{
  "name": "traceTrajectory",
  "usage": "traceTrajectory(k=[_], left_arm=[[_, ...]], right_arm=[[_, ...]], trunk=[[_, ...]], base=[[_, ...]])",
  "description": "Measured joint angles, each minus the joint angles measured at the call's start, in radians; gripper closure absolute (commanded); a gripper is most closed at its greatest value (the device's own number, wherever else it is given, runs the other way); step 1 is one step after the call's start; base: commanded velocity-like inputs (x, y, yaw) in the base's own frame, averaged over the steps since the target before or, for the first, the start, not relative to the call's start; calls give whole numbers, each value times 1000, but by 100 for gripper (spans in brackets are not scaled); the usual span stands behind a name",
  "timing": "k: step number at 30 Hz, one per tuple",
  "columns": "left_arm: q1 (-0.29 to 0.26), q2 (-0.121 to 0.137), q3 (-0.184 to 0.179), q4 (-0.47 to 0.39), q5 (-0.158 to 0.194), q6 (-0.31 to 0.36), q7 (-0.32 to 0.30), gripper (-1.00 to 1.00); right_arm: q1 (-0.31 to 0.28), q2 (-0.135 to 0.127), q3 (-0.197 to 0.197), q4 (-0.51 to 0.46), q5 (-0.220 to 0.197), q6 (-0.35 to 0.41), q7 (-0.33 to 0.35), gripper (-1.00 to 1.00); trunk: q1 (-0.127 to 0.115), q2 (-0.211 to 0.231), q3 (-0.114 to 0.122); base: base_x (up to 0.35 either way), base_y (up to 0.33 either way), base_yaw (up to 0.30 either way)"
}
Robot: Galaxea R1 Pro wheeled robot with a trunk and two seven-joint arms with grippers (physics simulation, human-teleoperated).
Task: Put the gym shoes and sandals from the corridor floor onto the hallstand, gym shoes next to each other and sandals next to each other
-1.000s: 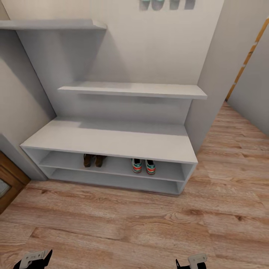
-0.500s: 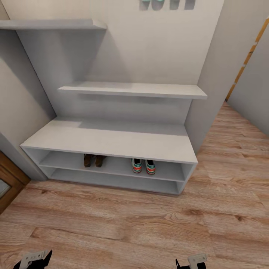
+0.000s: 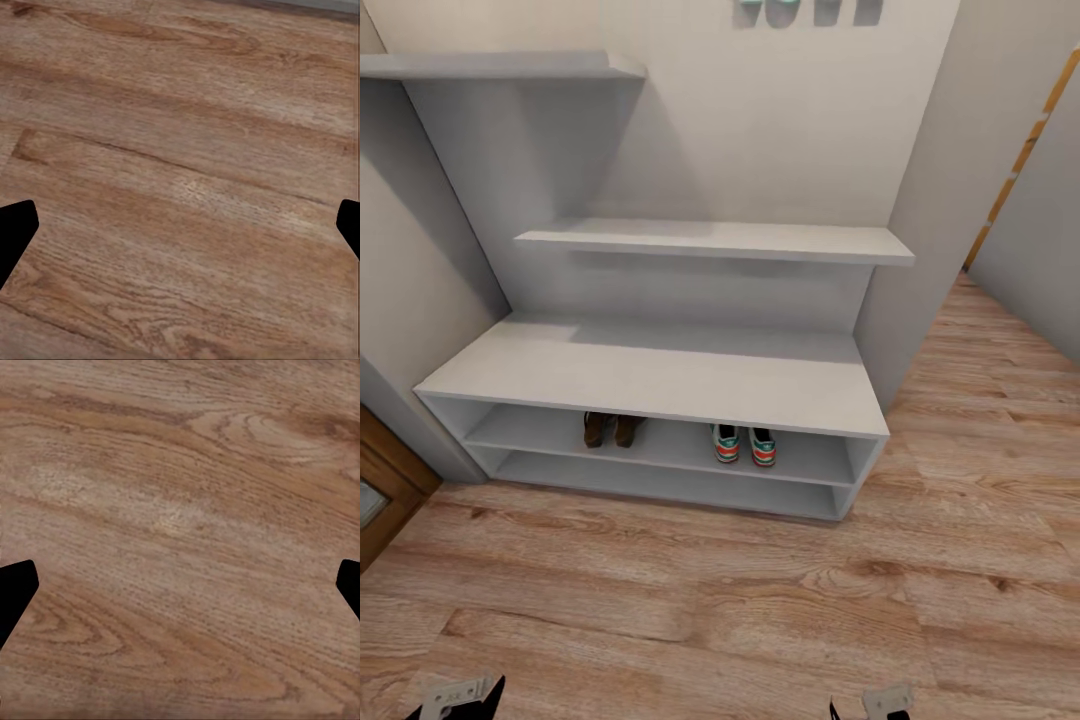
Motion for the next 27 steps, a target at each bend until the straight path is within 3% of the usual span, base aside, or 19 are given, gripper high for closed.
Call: traceTrajectory(k=[27], left_arm=[[0, -18, 0, 3, -3, 0, 0, -100]], right_arm=[[2, 0, 0, 4, -1, 5, -4, -100]], trunk=[[0, 0, 0]], base=[[0, 0, 0]])
